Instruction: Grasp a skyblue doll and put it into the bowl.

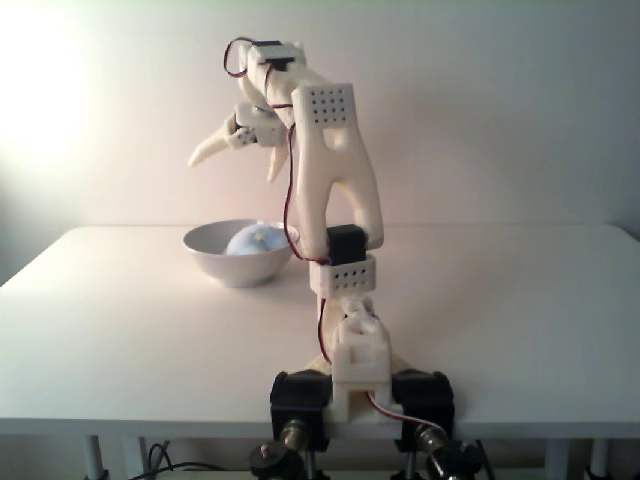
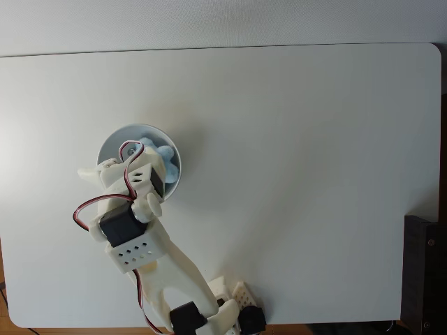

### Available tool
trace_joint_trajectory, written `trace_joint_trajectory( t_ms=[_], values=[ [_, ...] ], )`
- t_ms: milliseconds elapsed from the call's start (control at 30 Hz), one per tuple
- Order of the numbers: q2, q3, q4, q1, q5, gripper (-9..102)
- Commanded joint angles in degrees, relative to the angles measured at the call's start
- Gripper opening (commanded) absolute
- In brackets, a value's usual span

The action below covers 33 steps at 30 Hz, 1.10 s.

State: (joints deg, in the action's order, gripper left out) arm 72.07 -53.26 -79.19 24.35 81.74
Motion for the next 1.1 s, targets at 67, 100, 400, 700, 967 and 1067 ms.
trace_joint_trajectory(
  t_ms=[67, 100, 400, 700, 967, 1067],
  values=[
    [9.1, 1.7, -0.4, -3.2, -0.1, 64],
    [10.5, 1.7, -0.8, -4.0, -0.1, 64],
    [21.9, 1.7, -9.0, -12.1, 0.7, 64],
    [30.6, 1.6, -15.5, -19.5, 1.0, 64],
    [36.5, 1.6, -23.2, -22.9, 1.0, 60],
    [39.1, 1.5, -25.6, -22.9, 1.0, 52]
  ],
)
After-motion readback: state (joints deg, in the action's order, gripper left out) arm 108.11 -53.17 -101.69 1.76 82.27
